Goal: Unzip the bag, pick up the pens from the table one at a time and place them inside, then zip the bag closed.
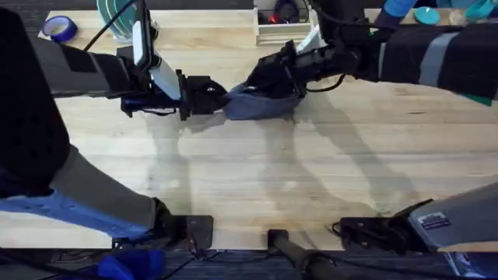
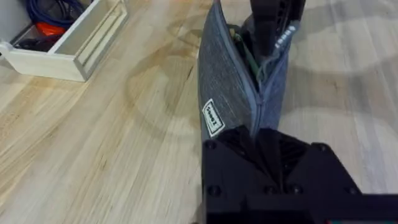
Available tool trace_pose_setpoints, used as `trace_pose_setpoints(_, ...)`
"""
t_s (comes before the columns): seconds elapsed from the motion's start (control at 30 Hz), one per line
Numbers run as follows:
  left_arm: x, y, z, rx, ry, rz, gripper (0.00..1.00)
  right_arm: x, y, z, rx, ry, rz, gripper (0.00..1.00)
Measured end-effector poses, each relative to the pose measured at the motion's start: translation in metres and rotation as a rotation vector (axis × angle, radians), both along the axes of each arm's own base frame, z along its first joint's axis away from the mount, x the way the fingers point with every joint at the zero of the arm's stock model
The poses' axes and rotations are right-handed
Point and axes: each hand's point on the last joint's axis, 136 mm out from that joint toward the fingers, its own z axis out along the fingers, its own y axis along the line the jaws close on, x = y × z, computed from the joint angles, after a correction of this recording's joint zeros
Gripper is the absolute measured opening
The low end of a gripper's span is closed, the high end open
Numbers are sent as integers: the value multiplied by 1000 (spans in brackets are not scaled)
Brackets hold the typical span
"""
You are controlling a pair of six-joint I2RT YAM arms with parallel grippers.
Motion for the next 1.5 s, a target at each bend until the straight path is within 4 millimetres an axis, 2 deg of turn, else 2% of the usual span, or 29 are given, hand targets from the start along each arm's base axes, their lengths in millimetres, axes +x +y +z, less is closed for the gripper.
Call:
trace_pose_setpoints(0.57,0,0,0,-1,-1,0,42,12,-18,-1,-6,-16,-32,35)
trace_pose_setpoints(0.9,0,0,0,1,0,0,42,15,-44,-12,-44,31,-70,35)
trace_pose_setpoints(1.23,0,0,0,1,0,0,42,18,-53,-13,-52,11,-72,35)
trace_pose_setpoints(1.5,0,0,0,1,1,0,42,6,-62,-18,-113,-13,-28,35)
